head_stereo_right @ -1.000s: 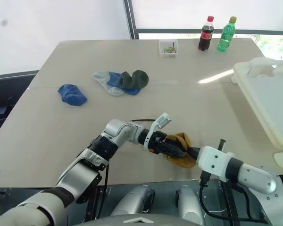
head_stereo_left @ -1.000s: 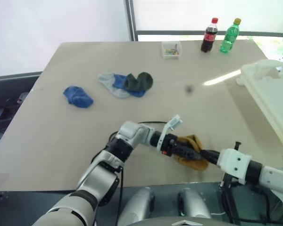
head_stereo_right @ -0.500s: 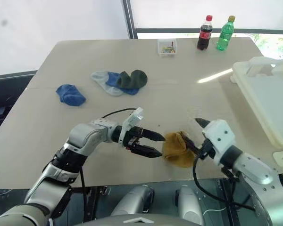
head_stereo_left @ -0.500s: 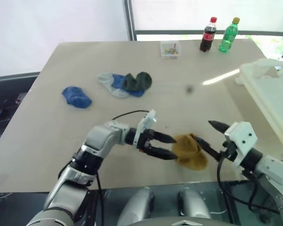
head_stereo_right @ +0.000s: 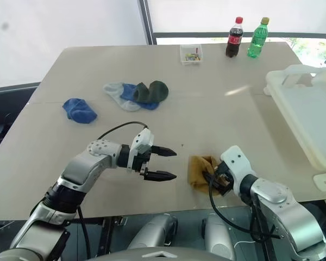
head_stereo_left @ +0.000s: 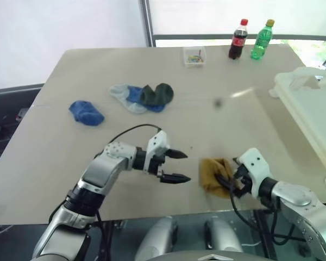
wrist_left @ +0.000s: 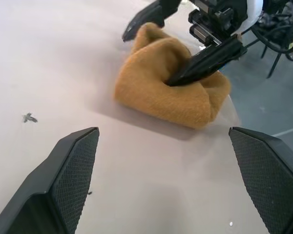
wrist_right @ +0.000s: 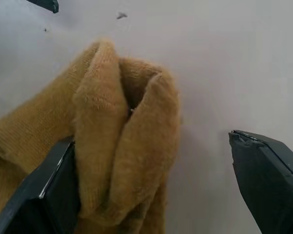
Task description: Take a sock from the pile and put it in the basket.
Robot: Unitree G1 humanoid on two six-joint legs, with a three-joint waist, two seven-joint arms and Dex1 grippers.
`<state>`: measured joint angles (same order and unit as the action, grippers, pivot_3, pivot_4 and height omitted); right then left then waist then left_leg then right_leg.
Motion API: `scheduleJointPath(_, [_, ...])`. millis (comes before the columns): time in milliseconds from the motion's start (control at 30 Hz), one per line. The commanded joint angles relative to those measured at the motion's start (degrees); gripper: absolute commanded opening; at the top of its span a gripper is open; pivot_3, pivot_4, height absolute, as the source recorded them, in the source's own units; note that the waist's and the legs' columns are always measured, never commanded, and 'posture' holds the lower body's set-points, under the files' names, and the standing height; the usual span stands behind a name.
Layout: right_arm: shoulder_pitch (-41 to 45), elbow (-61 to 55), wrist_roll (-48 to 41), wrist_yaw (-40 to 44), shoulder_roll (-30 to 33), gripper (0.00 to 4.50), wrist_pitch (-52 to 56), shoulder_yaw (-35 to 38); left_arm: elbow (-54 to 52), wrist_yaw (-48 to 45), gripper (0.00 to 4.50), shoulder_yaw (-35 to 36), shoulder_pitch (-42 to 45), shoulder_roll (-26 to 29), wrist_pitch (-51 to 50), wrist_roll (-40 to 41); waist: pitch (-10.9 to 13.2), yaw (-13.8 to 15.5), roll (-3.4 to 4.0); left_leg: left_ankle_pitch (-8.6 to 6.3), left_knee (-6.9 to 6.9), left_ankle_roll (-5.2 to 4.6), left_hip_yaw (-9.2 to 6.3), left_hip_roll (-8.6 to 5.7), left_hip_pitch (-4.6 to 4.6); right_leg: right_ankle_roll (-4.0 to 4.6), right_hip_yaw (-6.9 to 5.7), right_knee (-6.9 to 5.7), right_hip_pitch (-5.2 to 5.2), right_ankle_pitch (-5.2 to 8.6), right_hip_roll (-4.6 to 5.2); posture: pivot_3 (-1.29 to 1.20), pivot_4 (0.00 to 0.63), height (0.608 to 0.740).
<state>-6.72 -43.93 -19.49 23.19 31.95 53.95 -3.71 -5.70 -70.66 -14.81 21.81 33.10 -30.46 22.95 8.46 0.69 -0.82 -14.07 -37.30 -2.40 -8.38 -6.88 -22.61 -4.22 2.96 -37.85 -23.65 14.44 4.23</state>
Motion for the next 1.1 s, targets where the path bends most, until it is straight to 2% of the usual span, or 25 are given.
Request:
scheduleJointPath(33, [-2.5, 0.3, -0.3, 0.6, 1.8, 4.48, 2.5, -0.7, -3.3, 2.1, 4.5, 3.1, -3.1, 0.0, 5.1, 0.0, 0.0, 0.1, 0.02, -0.02, 0.0, -0.03, 0.0, 0.0, 0.0, 0.0, -0.01, 0.0, 0.01, 0.0, 0.0, 0.0, 0.15, 0.74])
scheduleJointPath(133, [-3.3, 0.5, -1.7, 1.8, 2.4, 4.48, 3.0, -1.5, -3.5, 4.3, 4.5, 5.0, -5.1, -1.8, 12.6, -1.4, 0.0, 0.3, 0.0, -0.03, 0.01, -0.05, -0.02, 0.0, 0.06, 0.0, -0.05, 0.03, 0.03, 0.0, 0.01, 0.0, 0.15, 0.74])
scheduleJointPath(267, [-1.9, 4.2, -1.7, 5.1, 4.4, 4.48, 1.9, -5.5, -4.0, 4.6, 4.5, 5.5, -6.1, -0.5, 14.0, -1.9, -0.1, 0.2, -0.04, -0.12, 0.0, -0.2, -0.04, 0.0, 0.09, 0.0, -0.09, 0.05, 0.08, 0.0, 0.03, 0.0, 0.15, 0.74])
scheduleJointPath(367, [-0.3, 8.9, 1.3, 8.2, 7.9, 3.92, -1.2, -10.2, -4.2, 5.1, 4.5, 6.0, -6.5, 0.4, 14.5, -2.0, -0.1, -0.1, -0.06, -0.13, 0.03, -0.21, -0.02, 0.01, 0.13, 0.0, -0.07, 0.05, 0.09, 0.0, 0.01, 0.0, 0.15, 0.74])
scheduleJointPath(500, [0.2, 11.7, 3.5, 10.9, 11.3, 2.42, -5.3, -13.3, -4.5, 5.8, 4.5, 7.5, -6.7, 0.7, 14.2, -1.2, -0.5, 0.1, -0.21, -0.14, 0.06, -0.22, -0.03, 0.05, 0.21, 0.0, -0.1, 0.06, 0.15, 0.0, -0.02, 0.0, 0.15, 0.74])
scheduleJointPath(567, [0.4, 12.7, 3.8, 11.4, 11.8, 1.45, -6.6, -13.1, -4.5, 5.9, 4.5, 8.2, -6.8, 0.7, 14.7, -0.7, -0.6, 0.2, -0.36, -0.15, 0.06, -0.23, -0.03, 0.05, 0.28, -0.01, -0.11, 0.12, 0.25, 0.0, -0.01, 0.0, 0.15, 0.74])
scheduleJointPath(667, [0.5, 13.8, 2.8, 11.8, 11.2, 0.17, -7.7, -10.9, -4.4, 4.9, 4.5, 9.6, -6.8, -0.5, 17.2, 1.1, -0.7, 0.2, -0.39, -0.32, 0.13, -0.24, -0.08, 0.05, 0.87, -0.03, -0.18, 0.4, 0.97, 0.02, 0.0, 0.0, 0.15, 0.74])
scheduleJointPath(700, [0.6, 14.0, 1.6, 11.9, 10.5, 0.05, -7.6, -9.3, -4.6, 4.0, 4.5, 10.1, -6.7, -0.4, 16.5, 2.7, -0.7, 0.2, -0.4, -0.37, 0.13, -0.17, -0.1, 0.06, 0.91, -0.03, -0.21, 0.48, 1.08, 0.02, 0.0, 0.0, 0.15, 0.74])
scheduleJointPath(800, [0.9, 13.9, -3.2, 11.8, 7.9, 0.05, -6.7, -2.5, -5.0, 1.3, 4.5, 10.8, -6.5, 0.4, 15.6, 5.9, -0.7, 0.2, -0.39, -0.37, 0.1, -0.17, -0.12, 0.06, 0.89, -0.04, -0.23, 0.58, 1.11, 0.02, 0.0, 0.0, 0.15, 0.74])
scheduleJointPath(1100, [6.0, 15.1, -16.5, 9.7, 3.9, 0.05, -0.7, 15.8, -4.0, -2.5, 4.5, 10.0, -5.5, 0.9, 15.7, 7.5, -0.2, 0.2, 0.16, -0.28, 0.11, -0.32, -0.13, 0.05, 0.71, -0.02, -0.21, 0.56, 0.9, 0.0, 0.0, 0.0, 0.15, 0.74])
